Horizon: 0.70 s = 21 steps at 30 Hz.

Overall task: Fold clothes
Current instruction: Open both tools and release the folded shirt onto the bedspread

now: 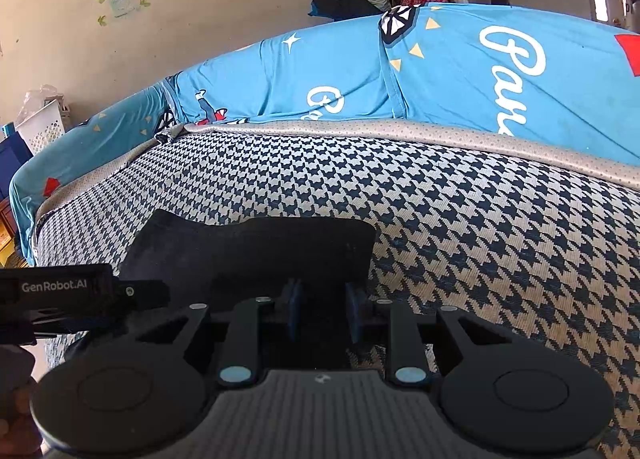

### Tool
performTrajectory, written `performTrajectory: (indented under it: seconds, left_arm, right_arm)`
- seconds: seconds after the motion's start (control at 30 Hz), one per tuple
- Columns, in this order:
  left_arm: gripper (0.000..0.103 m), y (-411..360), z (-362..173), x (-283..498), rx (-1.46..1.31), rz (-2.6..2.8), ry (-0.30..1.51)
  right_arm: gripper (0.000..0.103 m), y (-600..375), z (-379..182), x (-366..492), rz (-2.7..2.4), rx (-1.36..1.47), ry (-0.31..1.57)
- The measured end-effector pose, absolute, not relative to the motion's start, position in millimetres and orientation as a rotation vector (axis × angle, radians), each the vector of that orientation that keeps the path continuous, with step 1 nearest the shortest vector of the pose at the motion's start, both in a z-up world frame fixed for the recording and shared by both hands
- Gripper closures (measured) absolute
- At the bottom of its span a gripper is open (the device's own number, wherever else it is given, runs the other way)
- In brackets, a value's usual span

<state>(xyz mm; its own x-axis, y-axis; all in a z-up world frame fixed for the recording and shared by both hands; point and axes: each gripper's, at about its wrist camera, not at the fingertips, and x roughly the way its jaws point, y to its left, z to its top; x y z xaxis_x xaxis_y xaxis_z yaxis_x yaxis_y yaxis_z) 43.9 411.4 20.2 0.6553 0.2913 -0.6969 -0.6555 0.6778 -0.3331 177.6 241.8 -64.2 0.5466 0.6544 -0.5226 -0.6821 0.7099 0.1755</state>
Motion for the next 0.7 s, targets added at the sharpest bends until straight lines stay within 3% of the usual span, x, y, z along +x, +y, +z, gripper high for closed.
performTrajectory:
  seconds: [0.23,0.43,0.7]
  left_arm:
    - [0.021,416,25,42,-0.646,0.534,0.642]
    - [0.021,421,15,42,-0.618,0.508,0.682]
    - [0.02,418,20,26,-0.624,0.501,0.68]
  right_arm:
    - [0.079,222,-49,148,0.894,-0.017,0.626]
    - [0.079,234,-77,124,0.878,-0.184,0.715]
    - [0.078,225,-79,102,0.847,-0.235,0.665]
